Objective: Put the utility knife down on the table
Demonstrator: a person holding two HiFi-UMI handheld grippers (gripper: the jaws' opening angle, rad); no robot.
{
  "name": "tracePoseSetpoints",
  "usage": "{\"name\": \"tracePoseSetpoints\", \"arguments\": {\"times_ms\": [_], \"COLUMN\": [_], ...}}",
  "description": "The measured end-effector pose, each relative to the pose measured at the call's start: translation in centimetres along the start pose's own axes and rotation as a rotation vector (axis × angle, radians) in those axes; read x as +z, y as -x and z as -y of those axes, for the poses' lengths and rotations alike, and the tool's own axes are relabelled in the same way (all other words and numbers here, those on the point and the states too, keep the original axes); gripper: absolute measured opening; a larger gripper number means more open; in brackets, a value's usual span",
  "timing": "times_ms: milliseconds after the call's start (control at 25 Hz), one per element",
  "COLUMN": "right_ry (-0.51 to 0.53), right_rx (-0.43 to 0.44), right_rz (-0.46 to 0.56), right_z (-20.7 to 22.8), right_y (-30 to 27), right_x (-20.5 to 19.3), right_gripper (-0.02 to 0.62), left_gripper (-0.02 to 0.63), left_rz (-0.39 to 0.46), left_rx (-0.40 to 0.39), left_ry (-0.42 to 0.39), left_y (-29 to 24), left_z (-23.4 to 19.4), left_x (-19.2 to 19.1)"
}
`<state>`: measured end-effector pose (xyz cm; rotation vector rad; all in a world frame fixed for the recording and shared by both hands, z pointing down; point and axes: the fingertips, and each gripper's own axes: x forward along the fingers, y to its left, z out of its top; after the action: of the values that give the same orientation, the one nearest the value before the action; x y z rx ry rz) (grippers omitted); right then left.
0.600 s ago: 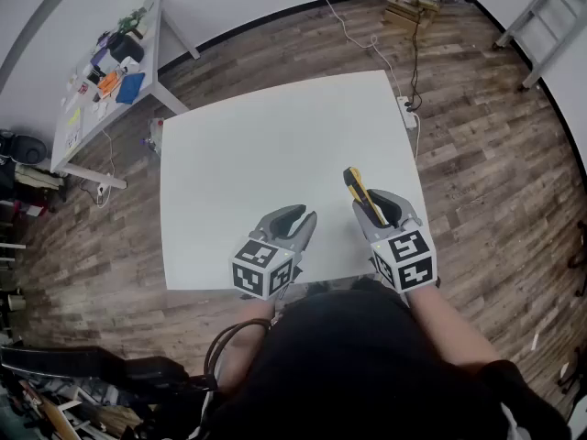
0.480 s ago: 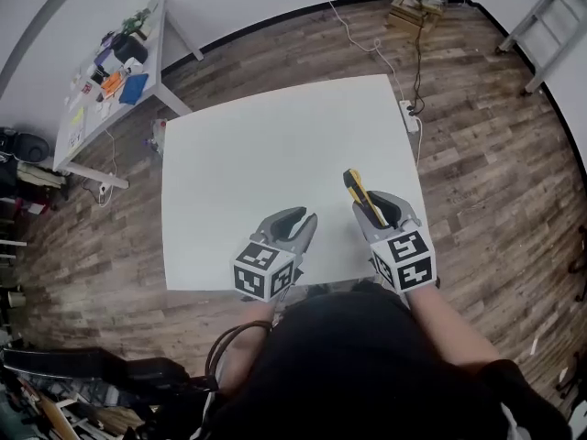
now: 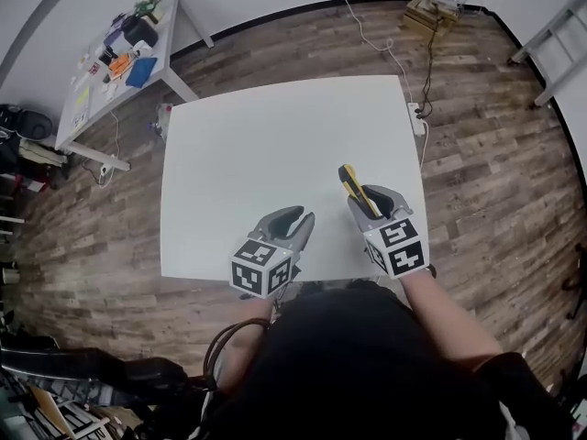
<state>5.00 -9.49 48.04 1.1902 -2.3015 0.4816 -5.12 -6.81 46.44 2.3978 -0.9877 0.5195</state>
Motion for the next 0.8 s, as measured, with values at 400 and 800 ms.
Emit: {"name": "tracePoseSetpoints", "arguments": {"times_ms": [400, 800], "right_ry": [0.081, 0.110], "right_rx": [0.051, 0.085], "right_rz": [-0.153, -0.330], "right_z": [0.9, -0.9], "right_y": [-10.6, -17.6], "right_x": [-0.3, -2.5], "right_gripper": [0.144, 0.144], "left_gripper": [0.193, 0.193], "left_rz": [-0.011, -0.026], "left_rx": [0.033, 0.070], "left_ry": [0.074, 0.148], "left_y": [0.4, 1.7], "left_z": [-1.0, -4.1], "left_x": [-2.5, -4.5]}}
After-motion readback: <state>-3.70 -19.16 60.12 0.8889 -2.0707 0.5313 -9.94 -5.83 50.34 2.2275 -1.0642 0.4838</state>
